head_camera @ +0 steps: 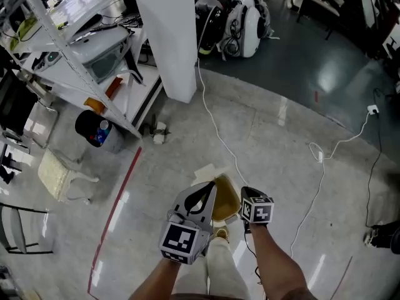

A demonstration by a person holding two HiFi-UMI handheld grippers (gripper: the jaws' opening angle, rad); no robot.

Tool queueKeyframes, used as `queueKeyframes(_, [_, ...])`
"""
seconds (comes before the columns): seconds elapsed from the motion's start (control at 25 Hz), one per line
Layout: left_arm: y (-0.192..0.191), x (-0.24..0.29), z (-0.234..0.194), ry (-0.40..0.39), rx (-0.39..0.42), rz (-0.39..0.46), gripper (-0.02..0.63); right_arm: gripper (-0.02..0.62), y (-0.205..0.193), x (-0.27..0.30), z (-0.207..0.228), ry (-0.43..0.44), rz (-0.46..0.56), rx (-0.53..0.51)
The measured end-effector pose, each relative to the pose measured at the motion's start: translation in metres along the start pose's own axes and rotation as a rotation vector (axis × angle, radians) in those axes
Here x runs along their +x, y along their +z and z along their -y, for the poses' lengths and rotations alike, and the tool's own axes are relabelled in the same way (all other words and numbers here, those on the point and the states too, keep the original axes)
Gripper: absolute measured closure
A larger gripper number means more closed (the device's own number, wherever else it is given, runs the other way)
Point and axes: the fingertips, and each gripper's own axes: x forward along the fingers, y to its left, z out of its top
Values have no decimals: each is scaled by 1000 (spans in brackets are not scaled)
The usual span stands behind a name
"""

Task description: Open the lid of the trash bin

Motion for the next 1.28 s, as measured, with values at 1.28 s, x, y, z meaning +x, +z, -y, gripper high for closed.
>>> queueKeyframes(1.28, [179, -96, 55, -78, 88, 236, 597, 565, 233, -389, -158, 161, 907, -277])
